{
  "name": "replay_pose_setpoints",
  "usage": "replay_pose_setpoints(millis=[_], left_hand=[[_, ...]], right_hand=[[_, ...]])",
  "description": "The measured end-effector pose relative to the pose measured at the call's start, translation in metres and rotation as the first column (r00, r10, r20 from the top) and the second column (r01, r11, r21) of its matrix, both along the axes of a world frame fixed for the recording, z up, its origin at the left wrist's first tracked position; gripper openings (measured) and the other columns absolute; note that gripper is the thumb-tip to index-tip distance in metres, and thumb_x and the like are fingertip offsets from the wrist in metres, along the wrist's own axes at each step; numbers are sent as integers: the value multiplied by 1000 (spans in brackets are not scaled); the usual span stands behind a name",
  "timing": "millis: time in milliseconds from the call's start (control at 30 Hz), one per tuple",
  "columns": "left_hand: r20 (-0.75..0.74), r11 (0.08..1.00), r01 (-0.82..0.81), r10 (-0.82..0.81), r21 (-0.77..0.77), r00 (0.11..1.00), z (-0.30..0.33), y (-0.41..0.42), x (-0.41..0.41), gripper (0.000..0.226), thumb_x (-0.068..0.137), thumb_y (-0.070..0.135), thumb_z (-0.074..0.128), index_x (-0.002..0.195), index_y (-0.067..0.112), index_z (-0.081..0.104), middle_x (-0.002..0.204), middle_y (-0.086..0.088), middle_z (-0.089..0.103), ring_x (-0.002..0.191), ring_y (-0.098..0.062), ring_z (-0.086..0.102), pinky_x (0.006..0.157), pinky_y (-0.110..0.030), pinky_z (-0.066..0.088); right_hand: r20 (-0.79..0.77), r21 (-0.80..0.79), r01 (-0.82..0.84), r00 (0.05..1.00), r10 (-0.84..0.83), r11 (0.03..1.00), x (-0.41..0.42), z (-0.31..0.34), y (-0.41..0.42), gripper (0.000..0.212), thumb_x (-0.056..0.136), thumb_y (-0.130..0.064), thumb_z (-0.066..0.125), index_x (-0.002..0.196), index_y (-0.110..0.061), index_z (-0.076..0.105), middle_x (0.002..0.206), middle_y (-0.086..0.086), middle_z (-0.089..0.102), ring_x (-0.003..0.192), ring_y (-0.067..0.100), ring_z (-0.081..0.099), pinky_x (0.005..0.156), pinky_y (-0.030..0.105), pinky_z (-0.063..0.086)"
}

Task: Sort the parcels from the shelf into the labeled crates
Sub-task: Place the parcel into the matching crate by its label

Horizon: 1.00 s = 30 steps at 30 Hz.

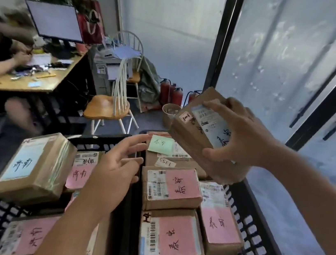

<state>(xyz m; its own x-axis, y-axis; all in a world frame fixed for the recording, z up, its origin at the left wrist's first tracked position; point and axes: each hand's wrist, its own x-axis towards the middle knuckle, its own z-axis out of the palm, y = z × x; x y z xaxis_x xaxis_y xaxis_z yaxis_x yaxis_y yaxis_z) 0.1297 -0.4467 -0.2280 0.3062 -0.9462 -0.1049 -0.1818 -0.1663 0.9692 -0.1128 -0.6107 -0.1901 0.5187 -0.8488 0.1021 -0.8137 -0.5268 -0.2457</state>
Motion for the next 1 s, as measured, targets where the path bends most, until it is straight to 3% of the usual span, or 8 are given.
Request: replay_pose_setpoints(millis=[167,333,600,767,833,900,933,1000], left_hand=[[45,978,-188,185,87,982,-6,9,19,60,107,6,51,119,61,69,123,37,68,115,6,67,106,-42,55],[70,919,-357,350,166,934,-7,21,23,66,103,-2,53,111,61,72,119,36,70,115,1,69,97,-39,58],[82,831,-517,512,204,855,-8,26,-5,76,96,-20,46,112,47,79,115,28,74,103,5,71,93,-36,55],[137,837,-528,511,147,848,8,35,-24,69,97,-7,54,109,58,73,115,35,70,106,11,67,104,-41,54],[179,846,-526,506,85,844,19,42,-30,64,97,5,58,110,67,67,118,39,67,104,9,68,95,-28,57],[195,845,-534,519,27,832,33,56,-35,54,98,16,59,114,67,63,117,44,64,82,7,67,65,-8,53],[197,840,-543,533,-6,823,41,68,-36,50,100,19,58,117,66,61,117,47,62,76,10,64,59,-4,48],[215,821,-569,564,-46,797,57,89,-28,48,103,23,56,126,66,57,121,47,61,97,22,62,74,-6,48]], right_hand=[[-258,108,-416,866,429,903,60,-10,-91,107,60,-83,62,153,-62,13,154,-7,29,131,25,37,107,50,41],[-366,185,-620,676,639,762,95,-33,-137,105,63,-78,71,150,-68,12,163,-12,18,147,24,26,116,61,33],[-243,244,-684,644,726,688,99,-52,-150,101,79,-62,76,157,-56,12,166,-19,5,152,21,13,121,48,22],[-193,173,-681,685,703,711,91,-32,-146,96,79,-83,57,156,-60,4,169,-21,2,157,12,2,125,63,10],[-110,41,-697,709,696,716,93,-15,-130,89,80,-87,47,157,-58,13,167,-22,12,156,7,6,123,66,14],[9,-63,-707,705,709,704,98,5,-94,83,82,-87,41,156,-57,17,167,-26,16,156,3,7,124,65,15],[73,-82,-714,691,719,695,102,15,-70,81,84,-87,39,156,-57,17,167,-27,15,157,2,6,125,64,12],[179,-89,-750,635,752,655,112,35,-14,78,86,-87,35,156,-58,16,168,-28,12,157,-1,1,127,60,5]])
